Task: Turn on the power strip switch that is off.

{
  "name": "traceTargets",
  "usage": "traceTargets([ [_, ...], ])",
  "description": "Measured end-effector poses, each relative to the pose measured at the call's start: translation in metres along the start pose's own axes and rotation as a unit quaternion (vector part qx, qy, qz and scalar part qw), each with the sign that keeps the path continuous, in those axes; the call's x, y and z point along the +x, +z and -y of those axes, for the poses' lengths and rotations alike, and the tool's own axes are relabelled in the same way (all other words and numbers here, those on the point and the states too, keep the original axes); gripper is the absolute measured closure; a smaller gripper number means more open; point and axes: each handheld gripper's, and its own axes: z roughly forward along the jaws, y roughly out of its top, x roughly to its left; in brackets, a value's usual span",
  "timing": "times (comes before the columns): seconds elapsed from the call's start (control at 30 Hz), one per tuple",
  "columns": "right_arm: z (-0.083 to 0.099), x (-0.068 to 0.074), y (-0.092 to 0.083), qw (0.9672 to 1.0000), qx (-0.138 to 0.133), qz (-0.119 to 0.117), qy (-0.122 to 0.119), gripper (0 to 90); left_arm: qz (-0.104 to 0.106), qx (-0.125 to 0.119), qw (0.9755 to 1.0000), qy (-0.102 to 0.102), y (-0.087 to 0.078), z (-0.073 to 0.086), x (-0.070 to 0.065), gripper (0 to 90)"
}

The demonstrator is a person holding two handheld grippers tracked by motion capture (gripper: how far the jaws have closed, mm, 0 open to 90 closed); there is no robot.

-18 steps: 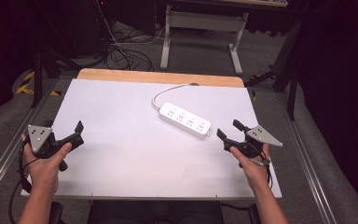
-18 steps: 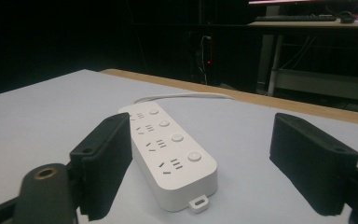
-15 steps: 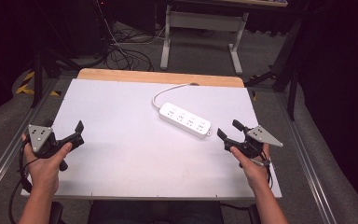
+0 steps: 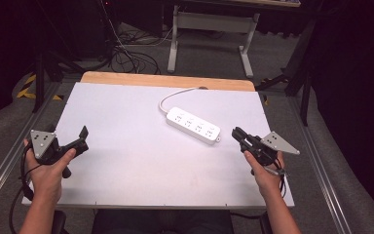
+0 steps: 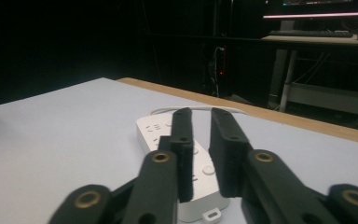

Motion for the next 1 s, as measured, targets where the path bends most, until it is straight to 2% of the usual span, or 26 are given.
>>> traceTargets([
  [0.03, -0.002, 0.002, -0.001, 1.0, 0.003, -0.004, -0.005, 88.9, 0.0, 0.0, 1.0, 0.0, 0.0, 0.0, 0.0, 1.8],
  [0.1, -0.004, 0.003, -0.001, 0.9999, 0.006, -0.007, -0.007, 90.0, 0.001, 0.001, 1.0, 0.002, 0.0, 0.0, 0.0, 2.0],
  [0.17, -0.007, 0.006, 0.0, 0.9994, 0.027, -0.017, -0.014, 90.0, 0.0, 0.001, 1.0, 0.004, 0.0, 0.0, 0.0, 2.1],
  [0.2, -0.007, 0.006, 0.0, 0.9994, 0.027, -0.017, -0.014, 90.0, 0.0, 0.001, 1.0, 0.003, 0.0, 0.0, 0.0, 2.1],
  [0.27, -0.013, 0.008, 0.0, 0.998, 0.055, -0.027, -0.014, 90.0, 0.001, 0.001, 1.0, 0.001, 0.0, 0.0, 0.0, 2.1],
  [0.37, -0.016, 0.009, 0.001, 0.9975, 0.058, -0.036, -0.017, 90.0, 0.001, 0.001, 1.0, 0.003, 0.0, 0.0, 0.0, 2.1],
  [0.4, -0.021, 0.01, 0.004, 0.9966, 0.07, -0.04, -0.017, 90.0, 0.001, 0.002, 1.0, 0.002, 0.0, 0.0, 0.0, 2.1],
  [0.43, -0.021, 0.01, 0.004, 0.9966, 0.07, -0.04, -0.017, 90.0, 0.001, 0.002, 1.0, 0.002, 0.0, 0.0, 0.0, 2.2],
  [0.47, -0.025, 0.01, 0.007, 0.9959, 0.076, -0.049, -0.008, 90.0, 0.001, 0.001, 1.0, 0.001, 0.0, 0.0, 0.0, 2.1],
  [0.7, -0.038, 0.014, 0.019, 0.9934, 0.101, -0.055, 0.005, 90.0, 0.001, 0.002, 1.0, 0.004, 0.0, 0.0, 0.0, 2.2],
  [0.8, -0.046, 0.02, 0.031, 0.991, 0.121, -0.057, 0.002, 90.0, 0.002, 0.002, 1.0, 0.003, 0.001, 0.001, 0.0, 2.2],
  [0.87, -0.047, 0.02, 0.033, 0.9904, 0.126, -0.057, -0.001, 90.0, 0.002, 0.002, 1.0, 0.003, 0.001, 0.001, 0.0, 2.2],
  [0.9, -0.05, 0.021, 0.04, 0.989, 0.137, -0.055, -0.004, 90.0, 0.002, 0.003, 1.0, 0.004, 0.0, 0.001, 0.0, 2.2],
  [1.0, -0.052, 0.022, 0.046, 0.988, 0.144, -0.056, -0.001, 90.0, 0.003, 0.002, 1.0, 0.005, 0.0, 0.001, 0.0, 2.3],
])
